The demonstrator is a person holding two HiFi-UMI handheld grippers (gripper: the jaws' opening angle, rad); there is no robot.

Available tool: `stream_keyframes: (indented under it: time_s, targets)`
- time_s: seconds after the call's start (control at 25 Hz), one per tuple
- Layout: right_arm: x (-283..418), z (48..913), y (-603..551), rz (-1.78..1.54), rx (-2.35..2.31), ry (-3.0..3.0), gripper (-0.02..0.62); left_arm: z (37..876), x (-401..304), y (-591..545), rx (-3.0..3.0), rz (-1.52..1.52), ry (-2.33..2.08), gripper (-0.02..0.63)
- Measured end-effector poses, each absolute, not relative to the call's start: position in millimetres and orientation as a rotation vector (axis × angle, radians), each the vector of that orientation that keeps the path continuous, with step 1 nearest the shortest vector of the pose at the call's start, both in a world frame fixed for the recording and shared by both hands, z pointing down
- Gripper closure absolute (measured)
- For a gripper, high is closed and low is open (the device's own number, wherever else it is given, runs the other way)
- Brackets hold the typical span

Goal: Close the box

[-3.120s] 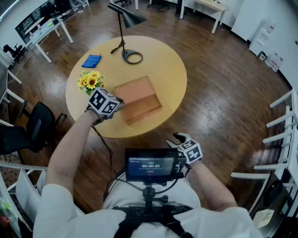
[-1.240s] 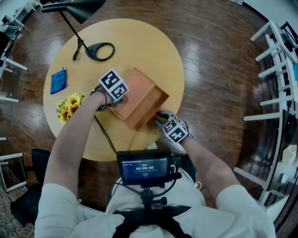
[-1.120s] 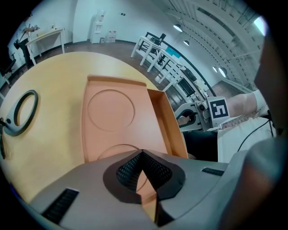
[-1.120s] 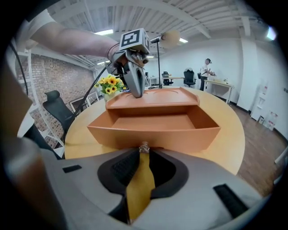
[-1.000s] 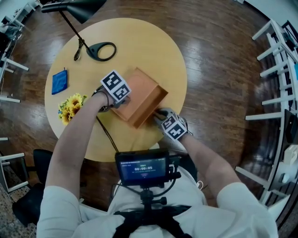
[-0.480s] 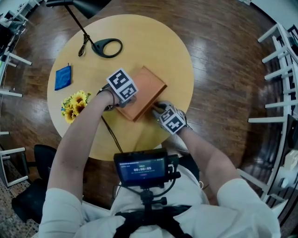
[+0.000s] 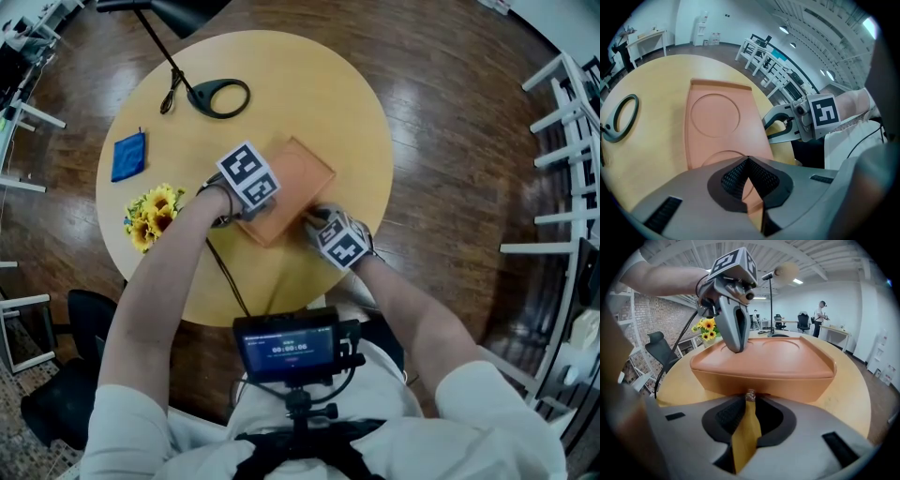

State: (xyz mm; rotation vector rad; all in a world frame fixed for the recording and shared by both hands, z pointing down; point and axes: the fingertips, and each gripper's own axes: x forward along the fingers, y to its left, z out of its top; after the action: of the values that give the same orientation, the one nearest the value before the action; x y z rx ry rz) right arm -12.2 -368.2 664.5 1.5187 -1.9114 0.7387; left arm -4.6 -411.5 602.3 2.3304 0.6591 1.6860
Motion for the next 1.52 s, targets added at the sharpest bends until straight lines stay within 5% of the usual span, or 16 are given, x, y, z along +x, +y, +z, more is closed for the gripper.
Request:
stream_keyframes:
  time_s: [0.48, 0.64, 0.88, 1.52]
  targets:
    - [-13.2, 667.6, -368.3, 0.733, 1.459, -1.930, 0.519, 604.3, -4.8, -411.3, 2.349, 1.700, 0.645, 0.604]
    - [-9.4, 666.8, -361.1, 0.749, 1.428, -1.945, 0.434, 602.5, -3.3, -412.5, 2.382, 1.678, 0.610, 0.604]
    - [12.8, 651.4, -331.7, 0.722, 1.406, -1.968, 0.426, 587.7, -1.5, -412.6, 2.474, 1.639, 0.421, 0.604]
    - [100.9, 566.5, -155.7, 0.591, 1.237, -2.185, 0.425, 497.8, -41.3, -243.2, 2.571, 0.700, -0.920, 0.604]
